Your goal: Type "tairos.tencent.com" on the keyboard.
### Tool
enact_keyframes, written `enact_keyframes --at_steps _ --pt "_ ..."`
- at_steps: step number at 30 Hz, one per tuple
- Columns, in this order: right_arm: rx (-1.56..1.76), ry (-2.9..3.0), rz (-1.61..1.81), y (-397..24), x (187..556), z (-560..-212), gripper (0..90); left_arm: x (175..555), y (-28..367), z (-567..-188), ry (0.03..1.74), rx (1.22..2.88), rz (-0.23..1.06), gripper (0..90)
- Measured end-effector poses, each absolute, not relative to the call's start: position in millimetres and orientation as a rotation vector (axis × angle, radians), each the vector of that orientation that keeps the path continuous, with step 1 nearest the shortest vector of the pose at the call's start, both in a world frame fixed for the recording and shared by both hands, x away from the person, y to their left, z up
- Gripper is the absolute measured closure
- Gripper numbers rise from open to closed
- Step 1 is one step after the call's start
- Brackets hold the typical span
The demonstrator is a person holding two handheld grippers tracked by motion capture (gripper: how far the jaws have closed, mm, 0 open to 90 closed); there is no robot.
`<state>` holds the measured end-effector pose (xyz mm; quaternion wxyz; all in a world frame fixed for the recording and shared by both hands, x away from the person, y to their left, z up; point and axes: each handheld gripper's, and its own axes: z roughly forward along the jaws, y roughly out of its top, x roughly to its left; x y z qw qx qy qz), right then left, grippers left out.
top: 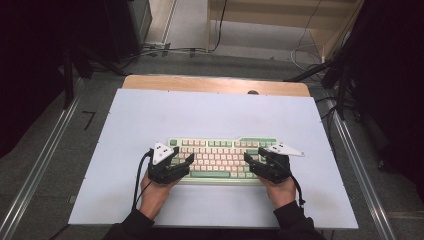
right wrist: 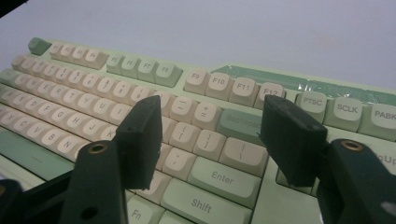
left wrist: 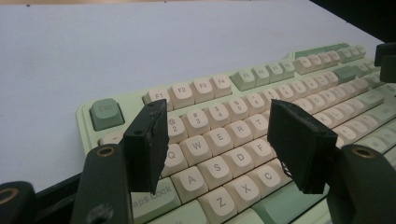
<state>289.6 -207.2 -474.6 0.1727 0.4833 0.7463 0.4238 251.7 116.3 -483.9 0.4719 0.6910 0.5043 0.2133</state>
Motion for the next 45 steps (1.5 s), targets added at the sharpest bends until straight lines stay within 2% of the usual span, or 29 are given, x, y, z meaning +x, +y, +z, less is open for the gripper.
enact_keyframes --at_steps 2,14,17,45 --pt "1.357 2.124 1.203 -206.3 289.3 -475.0 42.3 251.9 116.8 -484.0 1.238 1.694 0.524 39.0" --pt "1.253 2.228 1.212 -190.5 283.1 -481.7 80.2 250.9 119.0 -484.8 1.249 1.693 0.525 39.0" --pt "1.234 2.254 1.214 -187.6 281.8 -482.8 86.2 250.6 119.7 -484.8 1.253 1.687 0.525 39.1" --pt "1.153 2.386 1.157 -170.8 275.8 -490.9 87.4 250.5 120.0 -485.2 1.255 1.689 0.521 39.1"
